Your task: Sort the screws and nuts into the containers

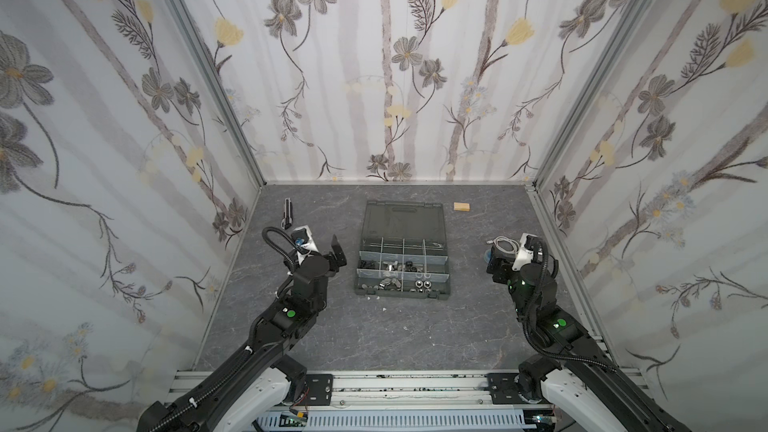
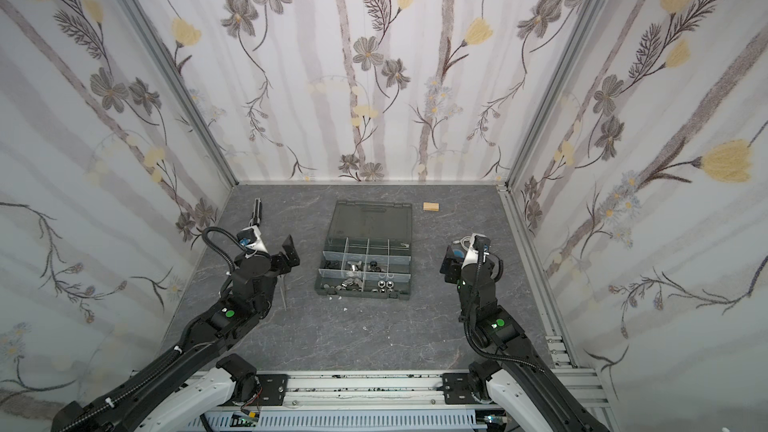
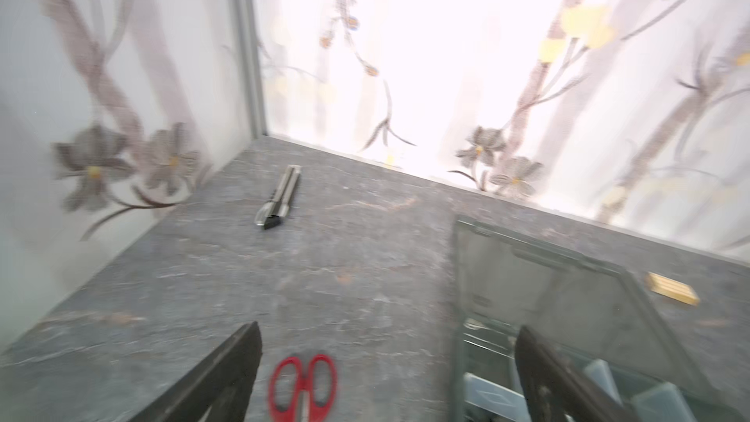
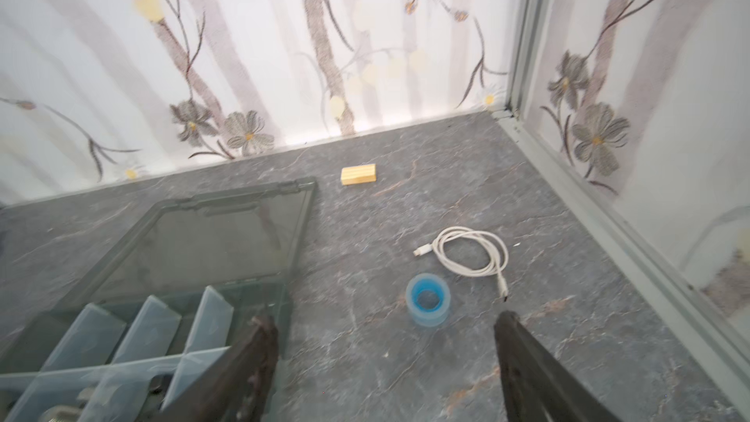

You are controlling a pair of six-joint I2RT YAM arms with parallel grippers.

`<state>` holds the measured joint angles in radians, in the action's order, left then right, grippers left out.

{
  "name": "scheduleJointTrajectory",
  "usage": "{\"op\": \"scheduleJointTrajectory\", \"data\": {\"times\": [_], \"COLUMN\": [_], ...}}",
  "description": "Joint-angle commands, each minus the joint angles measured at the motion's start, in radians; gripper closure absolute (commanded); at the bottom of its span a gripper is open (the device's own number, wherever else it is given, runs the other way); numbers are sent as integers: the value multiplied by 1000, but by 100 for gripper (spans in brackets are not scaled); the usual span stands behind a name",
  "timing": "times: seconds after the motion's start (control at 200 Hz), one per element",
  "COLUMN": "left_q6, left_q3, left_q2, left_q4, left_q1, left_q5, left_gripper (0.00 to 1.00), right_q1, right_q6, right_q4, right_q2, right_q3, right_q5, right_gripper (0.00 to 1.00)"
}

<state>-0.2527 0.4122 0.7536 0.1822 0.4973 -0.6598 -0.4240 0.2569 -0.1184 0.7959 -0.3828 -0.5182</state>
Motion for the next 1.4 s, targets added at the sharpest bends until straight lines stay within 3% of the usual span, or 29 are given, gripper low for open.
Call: {"op": "scheduleJointTrajectory", "data": {"times": [0.0, 0.09, 0.2, 0.32, 0.41, 0.52, 0.59, 0.66, 0.71, 0.784, 0.829, 1.394], "left_q6": [117, 118, 22, 34, 64, 151, 212, 256, 243, 188, 186, 188], "left_q3": [-141, -289, -392, -328, -251, -205, -145, -122, -116, -139, -178, -177], "left_q2": [-78, -101, -22, 210, 411, 589, 675, 759, 797, 793, 836, 831], "left_q4": [263, 503, 665, 676, 731, 936, 959, 1015, 1046, 1061, 1182, 1166], "left_q1": [-77, -168, -260, -292, -301, -322, -337, -354, -380, -429, -448, -450], "left_q5": [-102, -51, 23, 58, 64, 167, 239, 315, 354, 426, 471, 476], "left_gripper": [0, 0, 0, 0, 0, 0, 0, 0, 0, 0, 0, 0], "right_q1": [48, 124, 221, 266, 279, 306, 324, 322, 322, 349, 360, 363], "right_q6": [-181, -231, -179, -161, -174, -174, -205, -245, -244, -190, -187, -186], "right_q4": [-386, -614, -662, -861, -1043, -1156, -1364, -1271, -1388, -1141, -1196, -1220], "right_q2": [-28, -19, 46, 199, 370, 516, 652, 672, 740, 685, 712, 707], "right_q3": [112, 229, 281, 330, 320, 273, 286, 259, 257, 183, 188, 201], "right_q5": [-89, -90, -24, 69, 15, 27, 88, 233, 187, 195, 207, 201], "right_gripper": [1, 0, 0, 0, 0, 0, 0, 0, 0, 0, 0, 0]}}
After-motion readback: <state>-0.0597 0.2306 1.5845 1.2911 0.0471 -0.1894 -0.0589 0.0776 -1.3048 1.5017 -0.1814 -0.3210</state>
